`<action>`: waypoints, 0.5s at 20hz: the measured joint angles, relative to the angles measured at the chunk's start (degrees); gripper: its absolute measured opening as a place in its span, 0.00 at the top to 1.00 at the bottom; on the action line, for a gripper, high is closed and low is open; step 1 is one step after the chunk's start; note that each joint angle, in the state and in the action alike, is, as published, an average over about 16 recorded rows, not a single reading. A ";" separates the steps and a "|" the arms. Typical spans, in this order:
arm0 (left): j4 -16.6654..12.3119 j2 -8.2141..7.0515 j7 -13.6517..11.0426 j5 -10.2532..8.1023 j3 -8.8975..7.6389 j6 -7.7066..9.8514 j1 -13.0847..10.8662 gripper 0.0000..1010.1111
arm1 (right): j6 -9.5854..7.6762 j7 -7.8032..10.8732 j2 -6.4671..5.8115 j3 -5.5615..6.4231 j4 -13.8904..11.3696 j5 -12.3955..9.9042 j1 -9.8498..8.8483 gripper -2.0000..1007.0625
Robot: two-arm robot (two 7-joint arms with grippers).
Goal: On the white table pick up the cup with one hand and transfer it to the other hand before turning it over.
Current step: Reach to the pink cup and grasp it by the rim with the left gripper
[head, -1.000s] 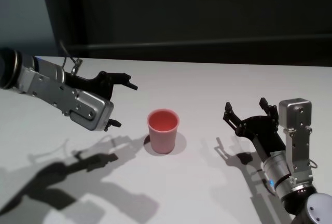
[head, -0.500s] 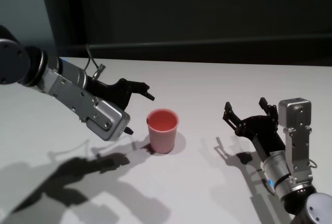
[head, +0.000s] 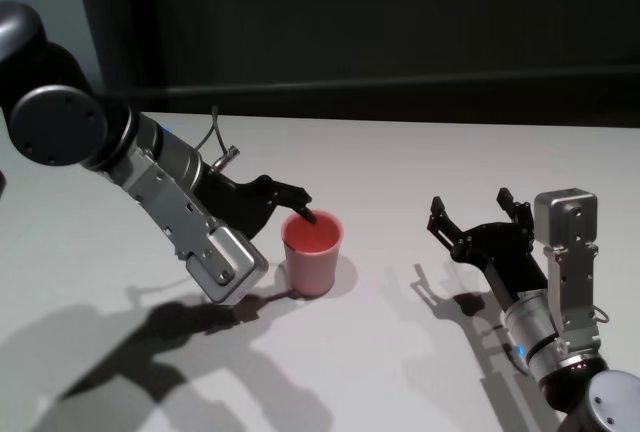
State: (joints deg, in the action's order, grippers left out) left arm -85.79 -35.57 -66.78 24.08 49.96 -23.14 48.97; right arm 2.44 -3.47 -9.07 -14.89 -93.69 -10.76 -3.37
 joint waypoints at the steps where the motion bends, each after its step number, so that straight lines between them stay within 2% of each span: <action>1: 0.39 0.32 -0.06 0.41 0.49 -0.43 0.37 0.01 | 0.00 0.00 0.00 0.00 0.00 0.00 0.00 0.00; 10: 3.72 2.59 0.16 3.03 3.56 -2.77 2.81 0.01 | 0.00 0.00 0.00 0.00 0.00 0.00 0.00 0.00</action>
State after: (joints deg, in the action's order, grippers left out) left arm -82.06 -32.98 -66.63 27.10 53.52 -25.92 51.78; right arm 2.44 -3.47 -9.07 -14.89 -93.69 -10.76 -3.37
